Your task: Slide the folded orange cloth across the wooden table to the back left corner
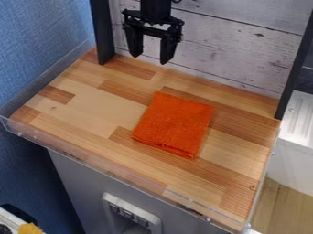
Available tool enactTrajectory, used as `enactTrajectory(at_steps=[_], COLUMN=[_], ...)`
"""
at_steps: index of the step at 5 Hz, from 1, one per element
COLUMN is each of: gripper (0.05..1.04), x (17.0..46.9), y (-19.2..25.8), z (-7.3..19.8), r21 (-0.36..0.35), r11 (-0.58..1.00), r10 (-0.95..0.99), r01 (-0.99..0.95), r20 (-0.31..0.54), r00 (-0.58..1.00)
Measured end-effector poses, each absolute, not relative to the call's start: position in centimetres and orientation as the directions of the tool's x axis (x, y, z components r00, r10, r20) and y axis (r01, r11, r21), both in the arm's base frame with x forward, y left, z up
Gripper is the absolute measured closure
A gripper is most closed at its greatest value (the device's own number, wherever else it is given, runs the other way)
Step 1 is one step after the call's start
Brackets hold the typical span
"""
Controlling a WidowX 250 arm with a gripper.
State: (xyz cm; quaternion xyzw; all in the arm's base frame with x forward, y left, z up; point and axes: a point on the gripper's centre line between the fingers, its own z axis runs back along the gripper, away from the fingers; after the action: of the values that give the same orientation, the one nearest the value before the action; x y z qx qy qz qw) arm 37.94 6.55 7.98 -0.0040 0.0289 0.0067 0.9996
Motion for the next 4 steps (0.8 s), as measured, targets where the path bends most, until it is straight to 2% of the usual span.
enactTrajectory(at_steps=[1,2,4], gripper=[0.087,0.085,0.085], x=[37.0,36.5,35.0], y=[5.8,4.0,0.9], z=[6.4,5.9,6.7], r21=[-0.008,0.005,0.023], r11=[0.994,0.974,0.866], r10=[0.104,0.227,0.500], r01=[-0.105,-0.227,-0.500], r20=[-0.090,-0.089,-0.003], r00=[0.990,0.970,0.866])
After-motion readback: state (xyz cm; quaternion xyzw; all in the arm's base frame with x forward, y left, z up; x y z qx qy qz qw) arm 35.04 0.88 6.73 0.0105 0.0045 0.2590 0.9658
